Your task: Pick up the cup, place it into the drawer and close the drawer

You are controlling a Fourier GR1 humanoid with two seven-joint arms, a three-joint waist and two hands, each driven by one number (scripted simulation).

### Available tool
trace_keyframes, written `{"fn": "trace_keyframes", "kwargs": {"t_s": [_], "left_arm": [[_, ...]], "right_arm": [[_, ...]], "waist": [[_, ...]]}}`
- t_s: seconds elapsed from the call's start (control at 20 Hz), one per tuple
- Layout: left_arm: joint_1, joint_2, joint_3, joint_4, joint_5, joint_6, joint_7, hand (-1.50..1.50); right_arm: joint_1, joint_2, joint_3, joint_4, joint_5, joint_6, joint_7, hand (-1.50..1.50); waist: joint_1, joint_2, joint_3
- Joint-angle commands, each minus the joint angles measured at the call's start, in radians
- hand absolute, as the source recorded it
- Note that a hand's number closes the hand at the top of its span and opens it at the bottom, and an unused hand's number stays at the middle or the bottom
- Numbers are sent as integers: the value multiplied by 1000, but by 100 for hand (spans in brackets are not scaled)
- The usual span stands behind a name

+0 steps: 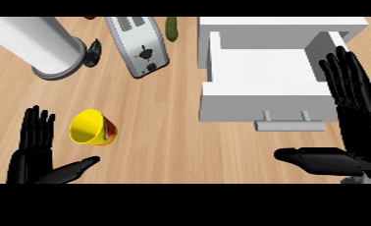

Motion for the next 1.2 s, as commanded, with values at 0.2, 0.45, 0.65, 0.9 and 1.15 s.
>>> {"fn": "trace_keyframes", "kwargs": {"t_s": [0.2,0.45,0.65,0.9,1.15], "left_arm": [[-58,10,62,318,-15,-22,-198,-150],[-203,64,128,559,28,-61,-272,-150],[-234,90,162,737,32,-104,-444,-150],[-302,137,186,940,37,-166,-600,-150],[-415,189,193,1140,36,-177,-645,-150]], "right_arm": [[5,2,-9,54,23,25,-52,-150],[-48,15,11,-45,14,-1,91,-150],[-24,-10,-62,49,-36,57,-33,-150],[-19,8,-32,-20,-6,40,25,-150],[3,39,6,-25,28,31,21,-150]], "waist": [[0,0,0],[-3,0,0],[-3,1,0],[-4,1,0],[-5,1,0]]}}
